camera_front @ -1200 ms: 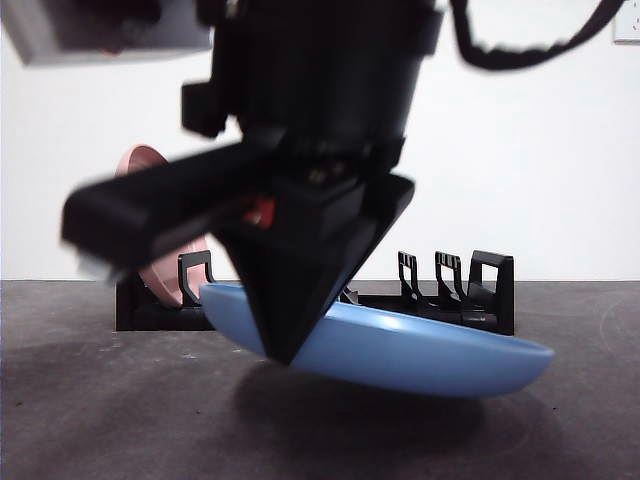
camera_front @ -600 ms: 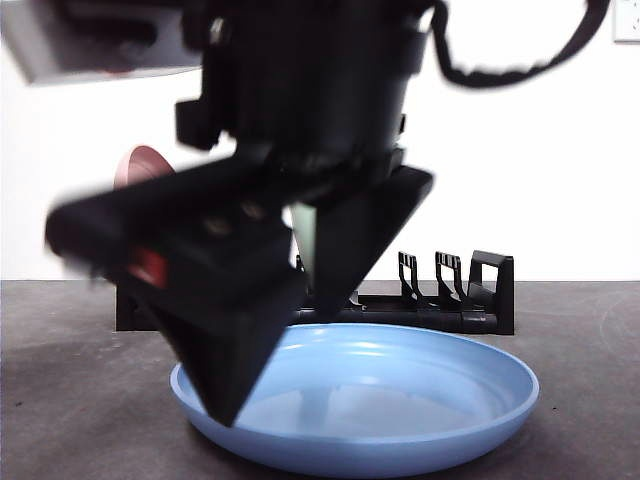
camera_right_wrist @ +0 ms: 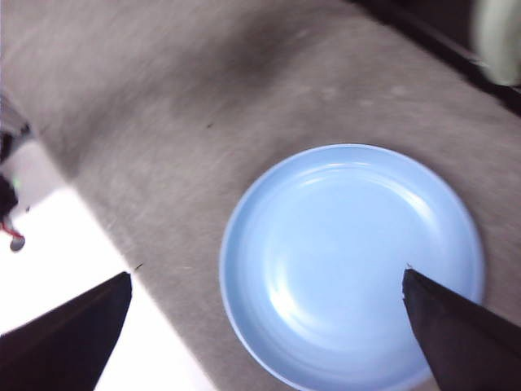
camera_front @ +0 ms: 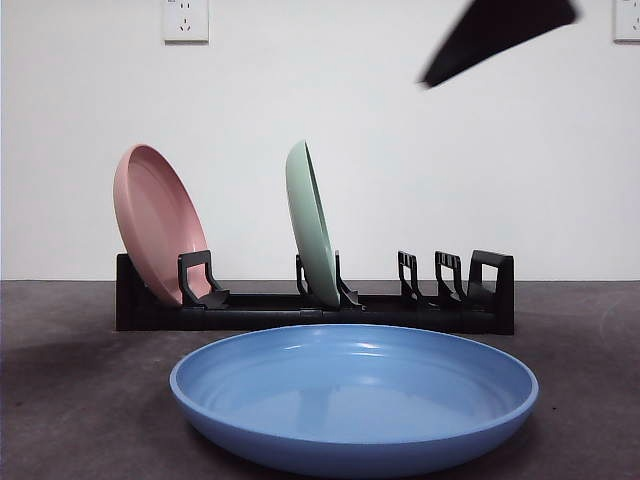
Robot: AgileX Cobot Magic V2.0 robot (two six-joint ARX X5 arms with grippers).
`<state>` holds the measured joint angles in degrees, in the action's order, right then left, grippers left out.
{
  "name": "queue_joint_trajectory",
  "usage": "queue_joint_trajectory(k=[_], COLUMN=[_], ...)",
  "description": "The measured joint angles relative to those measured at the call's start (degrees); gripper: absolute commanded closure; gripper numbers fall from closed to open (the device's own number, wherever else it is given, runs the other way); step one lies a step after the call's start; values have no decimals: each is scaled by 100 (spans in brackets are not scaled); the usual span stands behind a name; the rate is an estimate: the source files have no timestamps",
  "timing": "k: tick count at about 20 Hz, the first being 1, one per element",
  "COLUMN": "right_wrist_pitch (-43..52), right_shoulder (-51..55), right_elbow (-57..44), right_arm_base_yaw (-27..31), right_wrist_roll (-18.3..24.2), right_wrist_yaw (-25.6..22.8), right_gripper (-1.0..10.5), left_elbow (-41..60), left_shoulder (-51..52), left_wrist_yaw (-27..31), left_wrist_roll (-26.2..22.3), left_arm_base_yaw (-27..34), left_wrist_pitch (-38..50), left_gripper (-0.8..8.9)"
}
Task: Place the plate
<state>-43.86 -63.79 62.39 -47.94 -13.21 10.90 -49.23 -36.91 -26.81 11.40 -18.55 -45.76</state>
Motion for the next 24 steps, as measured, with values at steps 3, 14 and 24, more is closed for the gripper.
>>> queue_joint_trajectory(k=[3,14,24], right_wrist_pitch=[-431,-656,-938], right_shoulder=[376,1397,2275], right_elbow=[0,-374,-374], right_arm_base_yaw=[894,2822,3075], right_wrist_roll=[245,741,811], right_wrist_yaw=[444,2494,2645], right_gripper=[403,403,403], left_elbow=[-35,-2938,-5663], left_shoulder=[-514,-3783,-6629], left_wrist_yaw=[179,2774,5311], left_wrist_roll=[164,-160,-807], left_arm_base_yaw=[-57,-393,-527], left_wrist_pitch=[13,-896,-1266], left_gripper=[286,286,291])
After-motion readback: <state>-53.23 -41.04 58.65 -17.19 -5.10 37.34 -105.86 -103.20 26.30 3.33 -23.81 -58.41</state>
